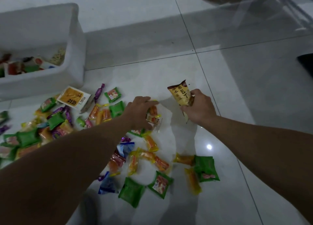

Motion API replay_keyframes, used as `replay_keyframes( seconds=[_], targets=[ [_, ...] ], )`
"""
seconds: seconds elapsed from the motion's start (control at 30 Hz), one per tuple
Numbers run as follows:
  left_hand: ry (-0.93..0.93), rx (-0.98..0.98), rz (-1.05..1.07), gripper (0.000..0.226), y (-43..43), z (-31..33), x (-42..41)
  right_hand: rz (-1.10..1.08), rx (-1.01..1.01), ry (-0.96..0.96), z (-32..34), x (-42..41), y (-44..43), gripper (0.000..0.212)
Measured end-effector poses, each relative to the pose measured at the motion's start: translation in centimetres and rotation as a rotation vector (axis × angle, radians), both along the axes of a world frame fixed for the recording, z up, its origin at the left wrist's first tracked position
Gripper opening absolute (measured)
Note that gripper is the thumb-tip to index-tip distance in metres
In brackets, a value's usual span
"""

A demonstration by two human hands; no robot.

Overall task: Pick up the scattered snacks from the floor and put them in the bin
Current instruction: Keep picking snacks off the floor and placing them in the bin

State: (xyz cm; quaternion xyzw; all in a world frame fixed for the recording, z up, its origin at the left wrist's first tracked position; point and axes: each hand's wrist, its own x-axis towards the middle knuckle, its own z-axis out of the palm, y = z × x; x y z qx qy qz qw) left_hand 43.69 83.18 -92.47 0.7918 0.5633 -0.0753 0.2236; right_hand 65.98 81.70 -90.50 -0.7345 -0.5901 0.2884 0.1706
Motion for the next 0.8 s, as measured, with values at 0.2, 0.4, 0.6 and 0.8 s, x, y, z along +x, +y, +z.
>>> replay_keyframes(
  seconds=[0.2,0.4,0.6,0.8],
  targets=[
    [0.102,0.107,-0.077,0.080,0.4,-1.1,0.3,0.010,0.027,0.049,-1.0,-1.2,0.3,0.046],
    [0.101,0.072,-0.032,0.069,1.0,-1.1,1.0,-0.002,0.042,0.065,-1.9,-1.3,0.5,0.051],
    [-0.013,0.045,-0.011,0.062,1.1,-1.6,1.9,-0.031,0.051,0.077,-2.4,-1.0,0.6,0.067],
    [-0.093,-0.029,0.105,0.047,0.4,-1.1,3.0,-0.038,0.072,0.070,-2.0,-0.8,0.6,0.071]
  ],
)
